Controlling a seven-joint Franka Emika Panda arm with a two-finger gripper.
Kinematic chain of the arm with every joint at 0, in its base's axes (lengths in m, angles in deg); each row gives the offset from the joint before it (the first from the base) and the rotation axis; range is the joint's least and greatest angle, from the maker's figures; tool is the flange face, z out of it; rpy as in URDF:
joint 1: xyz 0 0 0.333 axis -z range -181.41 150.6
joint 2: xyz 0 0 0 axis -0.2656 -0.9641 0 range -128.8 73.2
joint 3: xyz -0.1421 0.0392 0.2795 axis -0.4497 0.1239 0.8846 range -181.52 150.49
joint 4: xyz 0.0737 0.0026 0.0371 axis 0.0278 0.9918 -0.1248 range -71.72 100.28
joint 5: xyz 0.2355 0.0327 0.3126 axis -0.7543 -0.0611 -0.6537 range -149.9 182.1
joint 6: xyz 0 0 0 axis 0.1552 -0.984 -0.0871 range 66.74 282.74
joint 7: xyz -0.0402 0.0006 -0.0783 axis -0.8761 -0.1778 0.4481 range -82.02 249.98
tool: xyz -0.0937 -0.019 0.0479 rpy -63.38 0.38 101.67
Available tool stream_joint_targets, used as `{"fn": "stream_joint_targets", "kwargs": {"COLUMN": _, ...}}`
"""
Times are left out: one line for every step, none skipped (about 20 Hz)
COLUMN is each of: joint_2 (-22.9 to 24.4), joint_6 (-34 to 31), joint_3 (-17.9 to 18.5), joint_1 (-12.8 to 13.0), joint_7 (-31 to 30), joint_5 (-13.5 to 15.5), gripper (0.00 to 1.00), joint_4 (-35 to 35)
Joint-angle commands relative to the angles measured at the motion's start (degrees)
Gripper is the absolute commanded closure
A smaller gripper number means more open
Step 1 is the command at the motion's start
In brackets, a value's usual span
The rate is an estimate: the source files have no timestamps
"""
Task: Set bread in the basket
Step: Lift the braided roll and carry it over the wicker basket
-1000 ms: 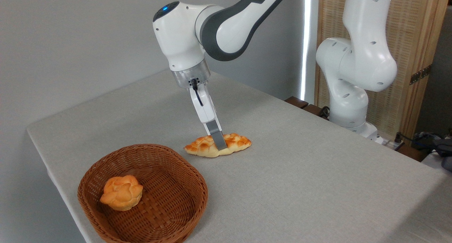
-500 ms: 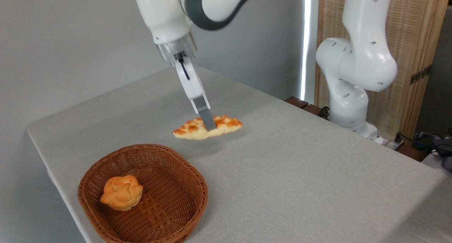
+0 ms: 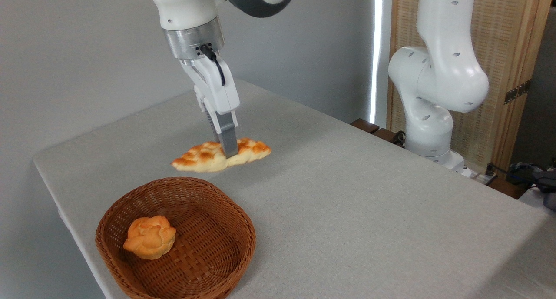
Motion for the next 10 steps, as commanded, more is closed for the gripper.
{"fn": "stream_joint_targets", "kwargs": {"joint_2": -2.3, "joint_6": 6.8, "joint_3": 4.1, "joint_1": 0.3, "joint_7": -4.9, "joint_5": 4.0, "gripper": 0.75, "joint_4": -1.4}}
{"fn": "stream_joint_targets", "kwargs": {"joint_2": -2.9, "joint_6": 10.0, "joint_3": 4.2, "joint_1": 0.3, "joint_7": -7.4, "joint_5": 4.5, "gripper": 0.75, "joint_4": -1.4}}
{"fn": "stream_joint_targets", "kwargs": {"joint_2": -4.1, "joint_6": 13.3, "joint_3": 4.4, "joint_1": 0.2, "joint_7": -9.3, "joint_5": 4.5, "gripper": 0.75, "joint_4": -1.4}}
{"fn": "stream_joint_targets", "kwargs": {"joint_2": -5.4, "joint_6": 16.0, "joint_3": 4.9, "joint_1": 0.2, "joint_7": -10.5, "joint_5": 4.5, "gripper": 0.75, "joint_4": -1.4}}
{"fn": "stream_joint_targets", "kwargs": {"joint_2": -7.1, "joint_6": 18.4, "joint_3": 5.1, "joint_1": 0.2, "joint_7": -10.9, "joint_5": 4.5, "gripper": 0.75, "joint_4": -1.4}}
{"fn": "stream_joint_targets", "kwargs": {"joint_2": -8.5, "joint_6": 21.3, "joint_3": 5.1, "joint_1": 0.2, "joint_7": -11.1, "joint_5": 4.5, "gripper": 0.75, "joint_4": -1.4}}
{"fn": "stream_joint_targets", "kwargs": {"joint_2": -9.7, "joint_6": 23.8, "joint_3": 5.2, "joint_1": 0.2, "joint_7": -11.8, "joint_5": 4.5, "gripper": 0.75, "joint_4": -1.4}}
{"fn": "stream_joint_targets", "kwargs": {"joint_2": -10.5, "joint_6": 25.7, "joint_3": 5.2, "joint_1": 0.2, "joint_7": -12.4, "joint_5": 4.5, "gripper": 0.75, "joint_4": -1.4}}
{"fn": "stream_joint_targets", "kwargs": {"joint_2": -11.2, "joint_6": 26.5, "joint_3": 5.1, "joint_1": 0.3, "joint_7": -12.5, "joint_5": 4.4, "gripper": 0.75, "joint_4": -1.4}}
{"fn": "stream_joint_targets", "kwargs": {"joint_2": -11.7, "joint_6": 26.6, "joint_3": 4.8, "joint_1": 0.3, "joint_7": -12.5, "joint_5": 4.2, "gripper": 0.75, "joint_4": -1.4}}
